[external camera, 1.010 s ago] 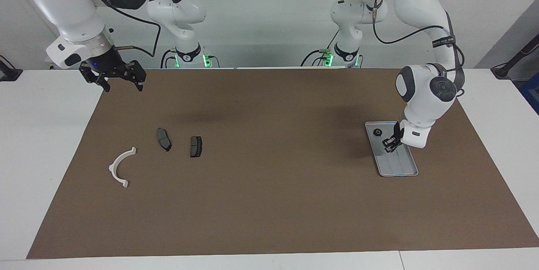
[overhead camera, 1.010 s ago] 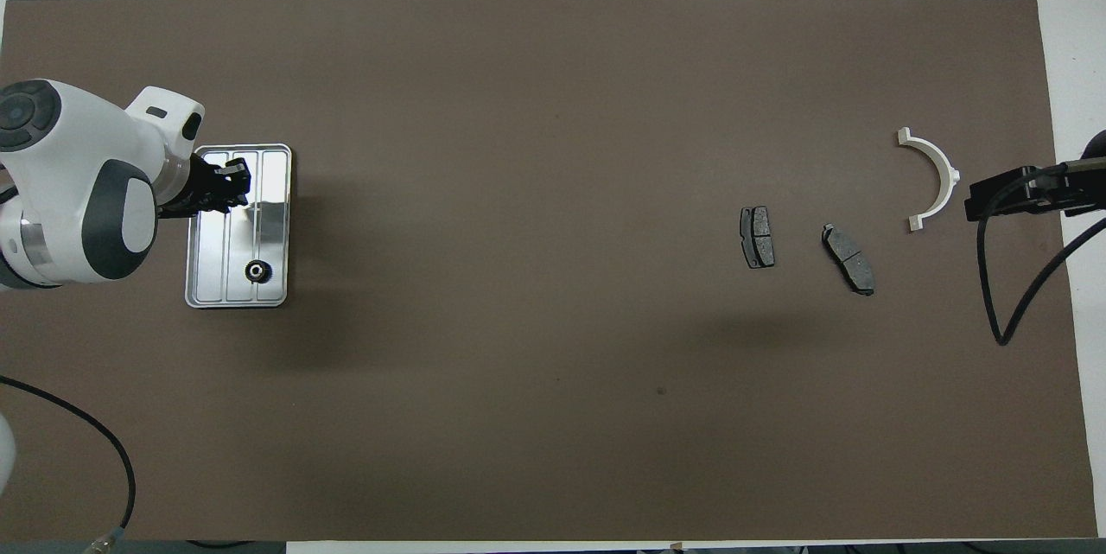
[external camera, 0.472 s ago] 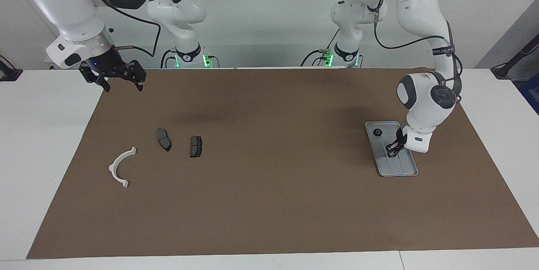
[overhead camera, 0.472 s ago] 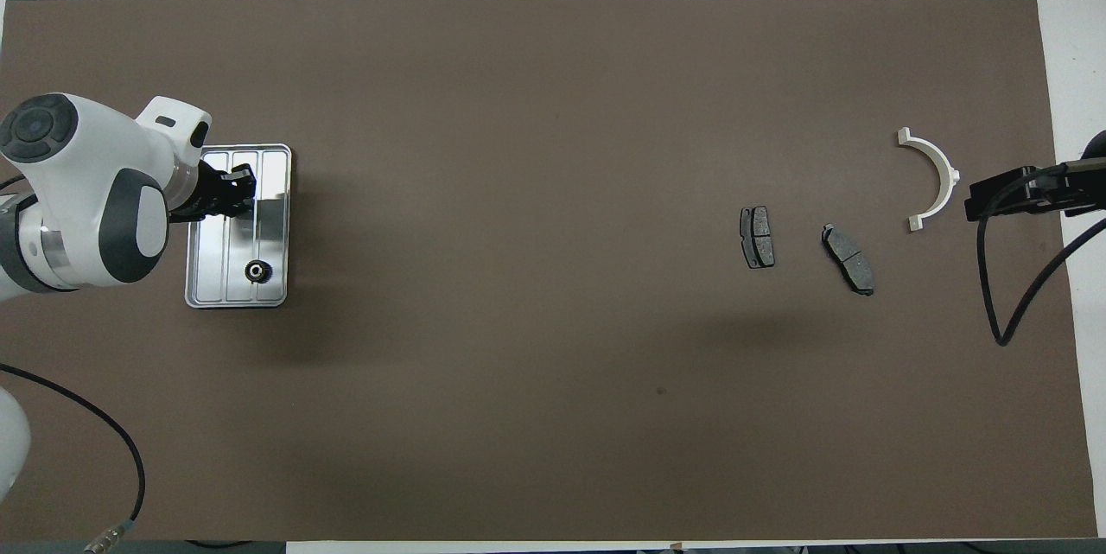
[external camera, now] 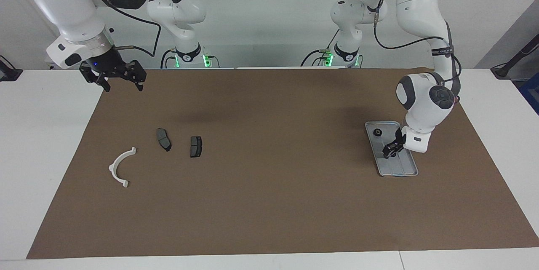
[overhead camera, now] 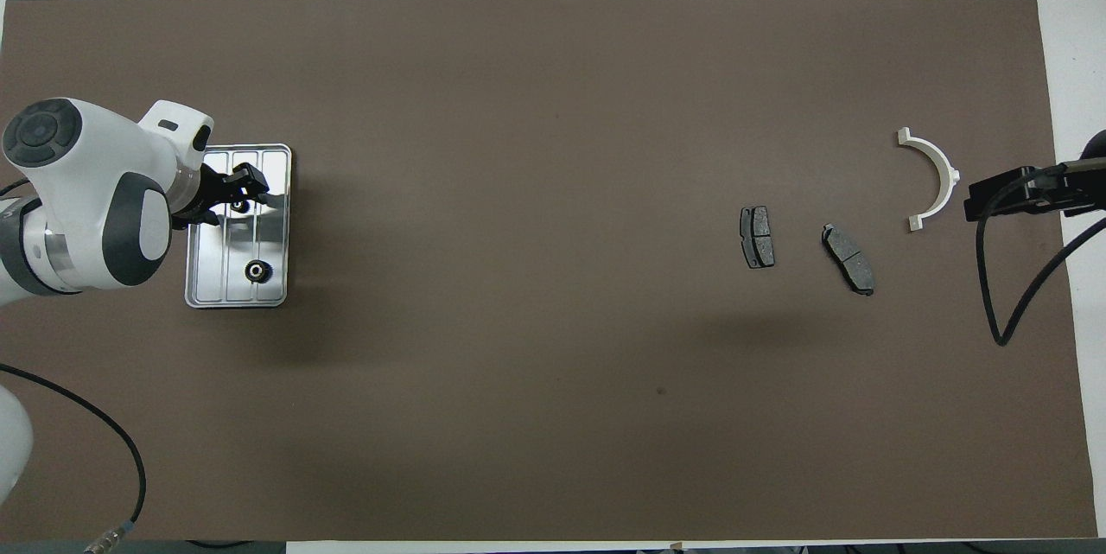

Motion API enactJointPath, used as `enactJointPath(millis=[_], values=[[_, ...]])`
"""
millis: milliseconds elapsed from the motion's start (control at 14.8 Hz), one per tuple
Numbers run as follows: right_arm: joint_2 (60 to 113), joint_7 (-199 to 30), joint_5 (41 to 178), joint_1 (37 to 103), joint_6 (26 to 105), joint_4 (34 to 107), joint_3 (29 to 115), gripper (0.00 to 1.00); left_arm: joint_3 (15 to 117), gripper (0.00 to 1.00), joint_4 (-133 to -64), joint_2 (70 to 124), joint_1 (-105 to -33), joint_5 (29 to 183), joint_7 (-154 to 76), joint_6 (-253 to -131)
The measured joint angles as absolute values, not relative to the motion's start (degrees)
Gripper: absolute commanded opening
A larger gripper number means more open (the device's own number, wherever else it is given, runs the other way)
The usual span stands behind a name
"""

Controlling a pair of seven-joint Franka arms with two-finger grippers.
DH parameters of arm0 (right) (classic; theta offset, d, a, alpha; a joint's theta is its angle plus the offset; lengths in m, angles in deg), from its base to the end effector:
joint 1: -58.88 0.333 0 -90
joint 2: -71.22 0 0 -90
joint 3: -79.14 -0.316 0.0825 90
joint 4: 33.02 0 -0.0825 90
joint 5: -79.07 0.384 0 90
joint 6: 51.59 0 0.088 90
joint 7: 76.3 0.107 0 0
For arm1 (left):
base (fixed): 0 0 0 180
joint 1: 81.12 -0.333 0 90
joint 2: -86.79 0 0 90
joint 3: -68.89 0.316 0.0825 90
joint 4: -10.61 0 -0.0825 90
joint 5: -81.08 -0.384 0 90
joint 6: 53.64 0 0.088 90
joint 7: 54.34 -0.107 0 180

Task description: Pick bearing gear from pile to tray

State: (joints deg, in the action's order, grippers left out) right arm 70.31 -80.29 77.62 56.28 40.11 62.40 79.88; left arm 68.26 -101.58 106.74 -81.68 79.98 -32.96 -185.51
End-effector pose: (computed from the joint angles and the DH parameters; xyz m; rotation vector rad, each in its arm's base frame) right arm 0.5483 -0.0347 0.5912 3.1187 0.0198 -0.0788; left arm 0.6130 -0.0001 0.2980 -3.0799 -0.5600 0.0041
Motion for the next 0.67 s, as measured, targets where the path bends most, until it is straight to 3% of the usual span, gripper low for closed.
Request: enactJointPath(millis=[337, 674], values=[[70.31, -80.29, 77.62, 56.29, 40.11, 62.49, 79.88, 1.00, 68.29, 1.00, -96.74, 104.65, -81.69, 77.78, -33.09, -176.44], [70.31, -80.29, 77.62, 56.28, 40.11, 62.52, 79.88, 1.00, 68.22, 1.00, -93.82, 95.16, -81.70, 77.75, -34.44, -161.80]])
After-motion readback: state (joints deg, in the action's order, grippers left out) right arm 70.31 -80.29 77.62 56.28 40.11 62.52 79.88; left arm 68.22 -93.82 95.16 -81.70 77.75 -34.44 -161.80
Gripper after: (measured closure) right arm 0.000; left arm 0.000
